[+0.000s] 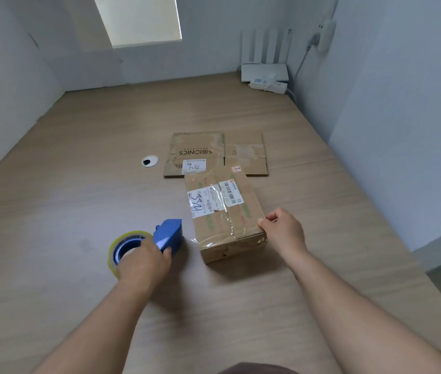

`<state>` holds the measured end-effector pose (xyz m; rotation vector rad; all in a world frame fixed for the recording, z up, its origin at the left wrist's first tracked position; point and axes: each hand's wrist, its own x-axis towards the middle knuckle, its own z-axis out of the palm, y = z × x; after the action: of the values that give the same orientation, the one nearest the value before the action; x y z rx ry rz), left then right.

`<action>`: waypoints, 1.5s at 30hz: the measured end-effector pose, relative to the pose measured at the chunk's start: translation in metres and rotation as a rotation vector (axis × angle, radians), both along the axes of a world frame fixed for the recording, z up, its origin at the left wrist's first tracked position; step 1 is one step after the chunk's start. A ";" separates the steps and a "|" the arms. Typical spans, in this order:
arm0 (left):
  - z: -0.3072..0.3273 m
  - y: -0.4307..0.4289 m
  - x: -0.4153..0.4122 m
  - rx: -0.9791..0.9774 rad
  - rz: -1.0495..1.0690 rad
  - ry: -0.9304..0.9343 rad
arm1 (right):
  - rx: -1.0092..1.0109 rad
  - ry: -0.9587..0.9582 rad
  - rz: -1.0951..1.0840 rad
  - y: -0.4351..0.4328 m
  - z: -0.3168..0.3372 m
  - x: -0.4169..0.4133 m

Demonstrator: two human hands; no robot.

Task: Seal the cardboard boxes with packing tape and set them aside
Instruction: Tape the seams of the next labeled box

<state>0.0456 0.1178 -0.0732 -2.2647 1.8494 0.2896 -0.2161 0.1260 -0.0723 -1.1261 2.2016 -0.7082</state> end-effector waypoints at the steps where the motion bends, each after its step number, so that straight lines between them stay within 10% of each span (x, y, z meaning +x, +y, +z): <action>1: -0.002 0.003 0.003 0.006 0.008 -0.014 | 0.003 0.002 0.014 0.002 -0.002 0.003; 6: -0.008 0.023 -0.020 -0.327 -0.171 0.303 | -0.023 0.040 0.046 0.006 -0.004 0.004; 12: -0.016 0.021 -0.088 -0.152 0.084 0.869 | 0.161 0.350 0.123 0.011 0.004 0.036; 23: -0.004 0.001 -0.072 0.028 0.192 0.911 | 0.077 0.145 0.327 -0.011 0.009 -0.015; 28: 0.002 0.001 -0.068 0.098 -0.261 0.371 | 0.135 0.688 0.761 -0.011 0.025 -0.001; 33: 0.004 -0.005 -0.066 0.085 -0.391 0.176 | 0.084 0.775 0.926 -0.015 0.012 -0.012; 45: 0.004 0.007 -0.020 0.141 -0.250 0.672 | 0.190 0.724 1.202 -0.023 0.025 -0.055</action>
<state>0.0261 0.1248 -0.0688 -1.9439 2.2820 1.2114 -0.2715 0.1032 -0.0472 -2.4394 1.4840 0.4831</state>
